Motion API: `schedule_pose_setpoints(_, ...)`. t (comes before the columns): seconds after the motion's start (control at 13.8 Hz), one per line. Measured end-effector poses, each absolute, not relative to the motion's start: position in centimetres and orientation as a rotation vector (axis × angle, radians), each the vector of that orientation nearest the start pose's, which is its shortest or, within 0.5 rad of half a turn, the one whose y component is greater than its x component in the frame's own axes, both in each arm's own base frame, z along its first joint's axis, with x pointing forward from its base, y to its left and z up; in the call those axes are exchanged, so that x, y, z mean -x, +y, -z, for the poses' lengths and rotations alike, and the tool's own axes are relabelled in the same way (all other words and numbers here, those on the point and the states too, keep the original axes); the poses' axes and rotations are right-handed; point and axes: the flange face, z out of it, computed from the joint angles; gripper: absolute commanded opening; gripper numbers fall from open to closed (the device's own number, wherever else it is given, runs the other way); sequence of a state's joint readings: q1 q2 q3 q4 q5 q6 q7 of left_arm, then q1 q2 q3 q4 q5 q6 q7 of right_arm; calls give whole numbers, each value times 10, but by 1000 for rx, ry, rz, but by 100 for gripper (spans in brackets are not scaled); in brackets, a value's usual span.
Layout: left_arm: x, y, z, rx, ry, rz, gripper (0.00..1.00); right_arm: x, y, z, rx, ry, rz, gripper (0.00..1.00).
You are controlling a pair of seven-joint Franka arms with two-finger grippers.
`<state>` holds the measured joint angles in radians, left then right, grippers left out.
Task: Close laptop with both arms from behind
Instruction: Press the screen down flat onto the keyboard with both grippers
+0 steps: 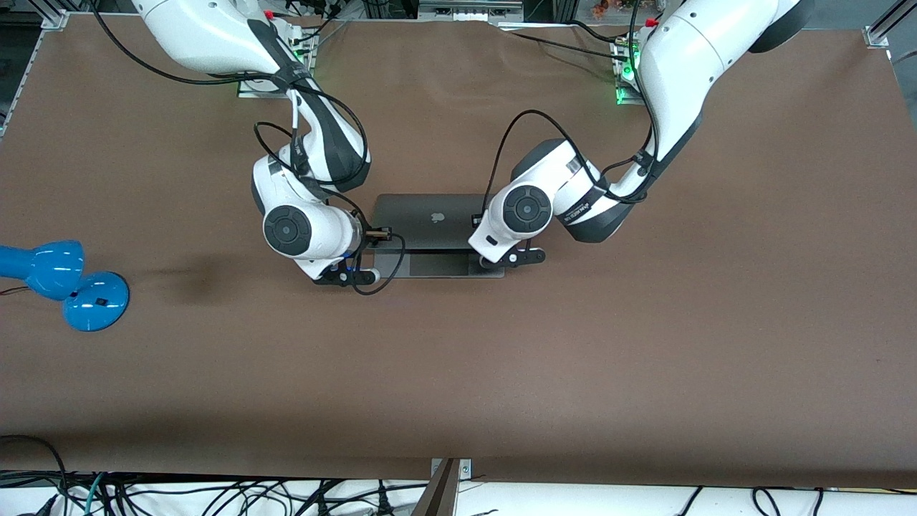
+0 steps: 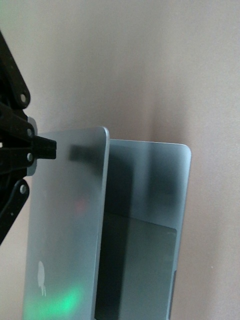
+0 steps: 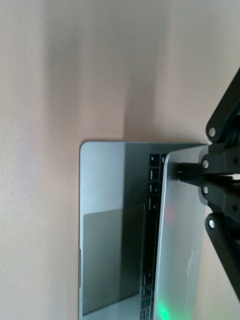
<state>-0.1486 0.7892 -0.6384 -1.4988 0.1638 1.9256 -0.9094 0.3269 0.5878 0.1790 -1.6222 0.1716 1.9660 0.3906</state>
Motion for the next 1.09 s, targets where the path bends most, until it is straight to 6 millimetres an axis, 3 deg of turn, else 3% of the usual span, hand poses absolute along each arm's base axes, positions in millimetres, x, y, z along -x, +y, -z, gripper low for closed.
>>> schedule_pose_setpoints(0.65,-552,-420,-220,3133,-253,-528,0,-593,313,-254,2979,-19,-389,5)
schedule_pose_setpoints(1.09,-559,-416,-209,3136,-258,-498,0,-598,313,-219,2967,-65,-344,5)
